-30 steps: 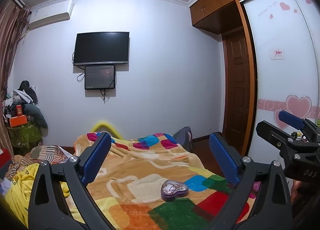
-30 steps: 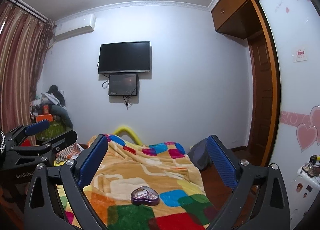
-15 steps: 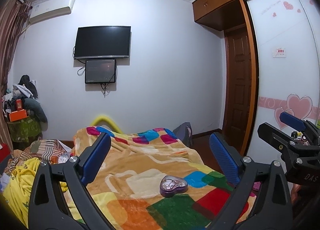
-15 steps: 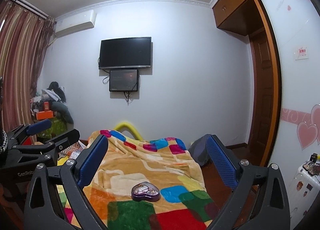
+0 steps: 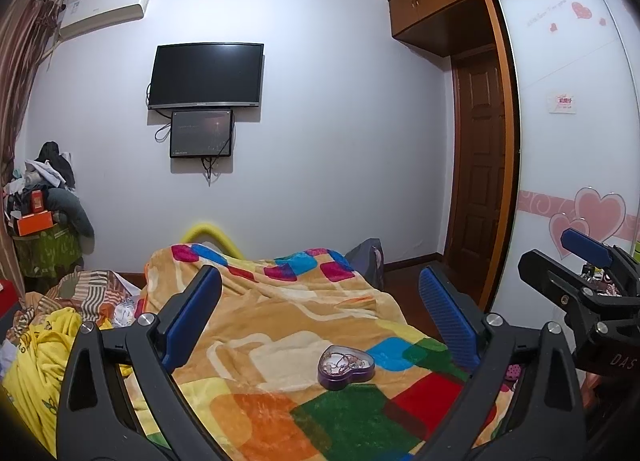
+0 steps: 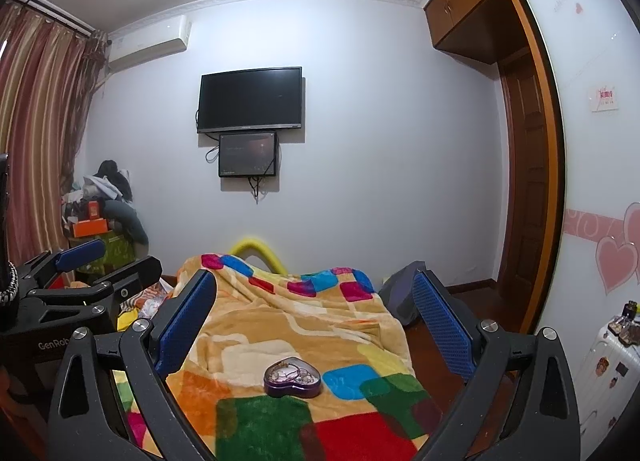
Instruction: Organize jewelry
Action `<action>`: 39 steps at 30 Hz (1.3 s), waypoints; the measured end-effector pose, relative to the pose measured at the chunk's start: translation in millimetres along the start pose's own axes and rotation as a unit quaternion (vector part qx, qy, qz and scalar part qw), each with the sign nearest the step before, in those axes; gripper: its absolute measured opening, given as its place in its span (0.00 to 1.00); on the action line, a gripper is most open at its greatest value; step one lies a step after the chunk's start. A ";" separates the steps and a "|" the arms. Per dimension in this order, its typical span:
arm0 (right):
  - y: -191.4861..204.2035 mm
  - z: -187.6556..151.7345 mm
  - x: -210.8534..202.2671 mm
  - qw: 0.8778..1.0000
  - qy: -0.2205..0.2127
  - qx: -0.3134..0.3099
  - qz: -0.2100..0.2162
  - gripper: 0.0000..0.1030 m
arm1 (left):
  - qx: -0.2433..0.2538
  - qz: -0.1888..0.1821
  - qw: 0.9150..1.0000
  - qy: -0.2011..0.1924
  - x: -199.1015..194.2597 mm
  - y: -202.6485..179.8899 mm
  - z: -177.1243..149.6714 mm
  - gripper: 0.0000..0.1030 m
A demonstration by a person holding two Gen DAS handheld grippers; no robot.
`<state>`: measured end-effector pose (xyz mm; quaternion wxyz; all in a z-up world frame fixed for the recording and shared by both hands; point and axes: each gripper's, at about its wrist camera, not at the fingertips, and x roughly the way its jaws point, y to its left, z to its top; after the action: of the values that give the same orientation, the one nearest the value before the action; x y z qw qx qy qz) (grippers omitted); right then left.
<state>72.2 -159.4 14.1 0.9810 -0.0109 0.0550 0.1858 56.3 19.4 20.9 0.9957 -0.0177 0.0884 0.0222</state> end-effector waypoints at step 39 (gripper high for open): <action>-2.5 1.1 -0.9 1.000 0.004 0.004 -0.001 0.95 | -0.016 -0.019 1.000 0.006 0.5 -1.0 -4.2 1.00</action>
<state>72.4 -162.0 15.3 0.9810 -0.0073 0.0600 0.1846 56.2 18.2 16.7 0.9949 -0.0356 0.0942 0.0044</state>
